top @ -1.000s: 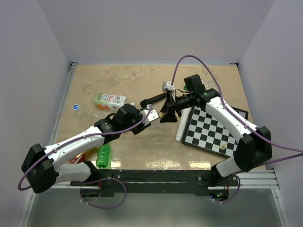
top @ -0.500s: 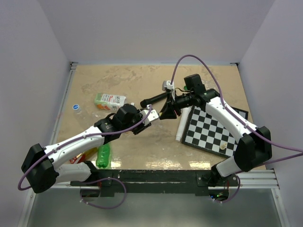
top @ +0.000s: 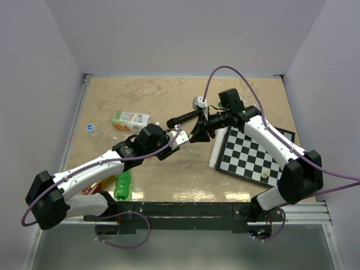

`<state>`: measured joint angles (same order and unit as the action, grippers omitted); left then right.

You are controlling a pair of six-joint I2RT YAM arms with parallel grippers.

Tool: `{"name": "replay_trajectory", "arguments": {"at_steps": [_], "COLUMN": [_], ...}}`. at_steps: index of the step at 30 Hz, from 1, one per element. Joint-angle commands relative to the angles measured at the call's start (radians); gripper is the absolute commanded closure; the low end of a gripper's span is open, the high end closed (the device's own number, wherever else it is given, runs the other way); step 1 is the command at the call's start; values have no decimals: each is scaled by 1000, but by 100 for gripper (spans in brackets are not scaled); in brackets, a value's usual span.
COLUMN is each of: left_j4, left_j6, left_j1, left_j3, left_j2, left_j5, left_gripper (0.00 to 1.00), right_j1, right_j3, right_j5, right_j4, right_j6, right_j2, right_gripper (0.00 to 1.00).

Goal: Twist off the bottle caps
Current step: Unscrew the bottle cap from the plastic bottle.

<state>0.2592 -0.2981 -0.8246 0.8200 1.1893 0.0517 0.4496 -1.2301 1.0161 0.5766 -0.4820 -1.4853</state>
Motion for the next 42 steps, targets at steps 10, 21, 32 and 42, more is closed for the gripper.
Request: {"name": "replay_trajectory", "arguments": {"at_steps": [10,21,32,42], "left_j4": [-41,-40,-38,-46], "left_j6": [11,8,2,-35], "left_j1": [5,5,5,5], "left_j3": [2,1,1,-18], "left_j2": [-2,-2,-7,-33], "left_j5": [20,28,43,82], "left_gripper": [100,100,100,100], "right_j1": [9,9,9,9], "right_j3": [-3,-6,-17,-72], "right_j5": [44,52,55,102], "right_j4": [39,58,97,537], "right_j6": [-109,-159,-233,-1043], "right_j2": [33,33,36,20], "right_gripper": [95,96,96,100]}}
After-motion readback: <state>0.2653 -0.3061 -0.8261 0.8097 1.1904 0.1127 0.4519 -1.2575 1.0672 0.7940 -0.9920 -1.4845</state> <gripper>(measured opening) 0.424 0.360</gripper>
